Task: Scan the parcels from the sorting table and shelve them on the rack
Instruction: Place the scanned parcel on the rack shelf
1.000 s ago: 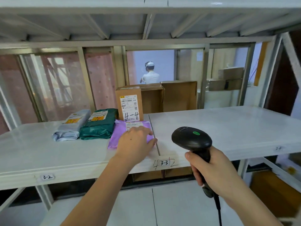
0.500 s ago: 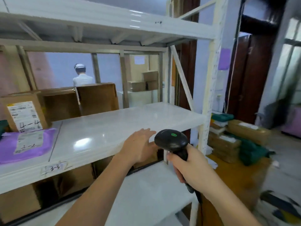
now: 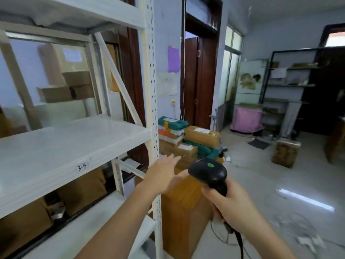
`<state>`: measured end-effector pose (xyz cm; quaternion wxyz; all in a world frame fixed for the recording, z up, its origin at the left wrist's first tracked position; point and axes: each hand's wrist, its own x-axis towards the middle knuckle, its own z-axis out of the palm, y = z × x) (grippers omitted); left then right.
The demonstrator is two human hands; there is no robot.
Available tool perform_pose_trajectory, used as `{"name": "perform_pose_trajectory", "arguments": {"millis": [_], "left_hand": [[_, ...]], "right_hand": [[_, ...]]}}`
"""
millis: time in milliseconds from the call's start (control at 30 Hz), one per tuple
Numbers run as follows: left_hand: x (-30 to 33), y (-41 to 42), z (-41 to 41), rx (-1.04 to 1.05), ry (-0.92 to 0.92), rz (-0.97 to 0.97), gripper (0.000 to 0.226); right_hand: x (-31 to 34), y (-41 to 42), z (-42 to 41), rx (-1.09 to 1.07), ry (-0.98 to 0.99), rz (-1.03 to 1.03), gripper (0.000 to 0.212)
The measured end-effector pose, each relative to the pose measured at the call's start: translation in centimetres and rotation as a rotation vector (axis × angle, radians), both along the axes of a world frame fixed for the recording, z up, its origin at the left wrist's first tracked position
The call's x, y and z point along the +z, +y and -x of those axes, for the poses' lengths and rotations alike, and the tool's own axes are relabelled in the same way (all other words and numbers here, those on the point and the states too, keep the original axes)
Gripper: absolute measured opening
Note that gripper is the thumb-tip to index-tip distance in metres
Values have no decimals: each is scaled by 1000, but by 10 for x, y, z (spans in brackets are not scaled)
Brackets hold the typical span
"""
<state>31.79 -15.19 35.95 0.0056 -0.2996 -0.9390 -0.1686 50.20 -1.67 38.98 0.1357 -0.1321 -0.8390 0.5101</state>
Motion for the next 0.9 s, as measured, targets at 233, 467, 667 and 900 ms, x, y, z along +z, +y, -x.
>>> {"name": "perform_pose_trajectory", "arguments": {"millis": [233,467,667,900], "left_hand": [[-20,69,79,-72,-26,48,75],[-45,119,159,-81,-56,121,79],[-71,153,218,-54,-99,179,101],[-98,196,292,88,-129,217,89]], "right_hand": [[-15,50,66,-71,0,19,6],[-34,93,133,-67,-10,29,8],[-53,146,197,-8,-73,42,7],[-64,228,287,89,-124,19,11]]}}
